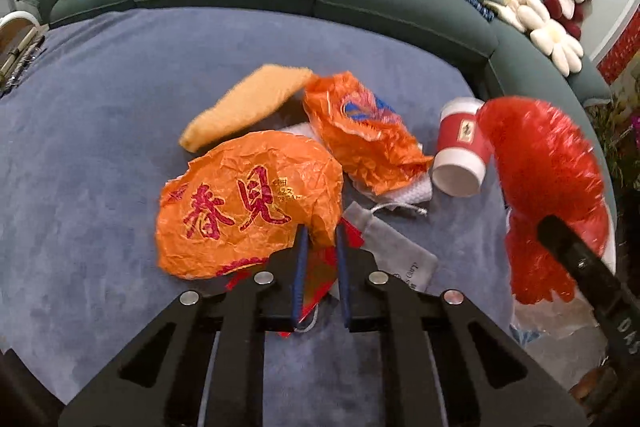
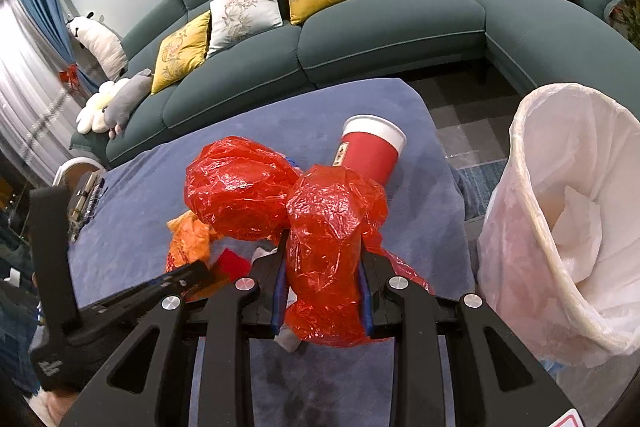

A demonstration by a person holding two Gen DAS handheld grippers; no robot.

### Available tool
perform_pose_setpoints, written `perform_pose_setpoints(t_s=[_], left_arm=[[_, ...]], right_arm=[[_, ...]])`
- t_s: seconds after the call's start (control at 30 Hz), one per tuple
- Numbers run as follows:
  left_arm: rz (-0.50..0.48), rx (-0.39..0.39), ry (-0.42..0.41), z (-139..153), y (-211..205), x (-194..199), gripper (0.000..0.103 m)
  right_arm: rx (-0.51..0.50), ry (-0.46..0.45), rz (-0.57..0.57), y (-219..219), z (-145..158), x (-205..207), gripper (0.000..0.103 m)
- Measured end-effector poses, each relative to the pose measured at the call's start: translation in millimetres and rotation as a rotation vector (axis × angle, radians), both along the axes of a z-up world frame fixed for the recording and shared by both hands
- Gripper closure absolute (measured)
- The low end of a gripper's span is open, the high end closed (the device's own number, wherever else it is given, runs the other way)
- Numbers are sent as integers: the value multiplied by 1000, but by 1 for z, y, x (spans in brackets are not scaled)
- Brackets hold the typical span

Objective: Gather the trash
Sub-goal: 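Grasp the orange printed plastic bag with the left tool while the right tool holds the red bag, then carry both bags over the wastebasket and open both tools to drop them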

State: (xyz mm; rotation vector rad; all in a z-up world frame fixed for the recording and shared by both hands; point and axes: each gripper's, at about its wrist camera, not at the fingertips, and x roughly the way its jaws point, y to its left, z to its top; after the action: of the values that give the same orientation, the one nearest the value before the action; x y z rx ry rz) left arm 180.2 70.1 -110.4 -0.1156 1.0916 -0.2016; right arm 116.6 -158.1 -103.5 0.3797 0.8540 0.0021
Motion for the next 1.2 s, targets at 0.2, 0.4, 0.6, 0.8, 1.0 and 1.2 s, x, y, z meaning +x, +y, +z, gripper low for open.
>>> perform_pose_setpoints(t_s=[0.2,0.4,0.6,0.8,1.0,1.2], left_arm=[[11,-49,-60,36,9,-13,94],[-17,-89,-107,70,-2,-22,98],[-77,-131,-155,98,-30,-32,98],[-171,-152,-192,120,-76,-40,98],[-312,-173,-214,133,-148,-55,98],[-447,-205,-193,129,-214,-71,98]], right_arm=[[-4,-32,8,3,14,-13,77],[-6,-74,-12,-4,31,-24,77],[-17,-113,-54,-27,47,-40,77],[-30,-136,-141,-68,55,-60,77],[-47,-131,-247,-119,53,-85,77],[-53,-120,-356,-169,46,-115,77]])
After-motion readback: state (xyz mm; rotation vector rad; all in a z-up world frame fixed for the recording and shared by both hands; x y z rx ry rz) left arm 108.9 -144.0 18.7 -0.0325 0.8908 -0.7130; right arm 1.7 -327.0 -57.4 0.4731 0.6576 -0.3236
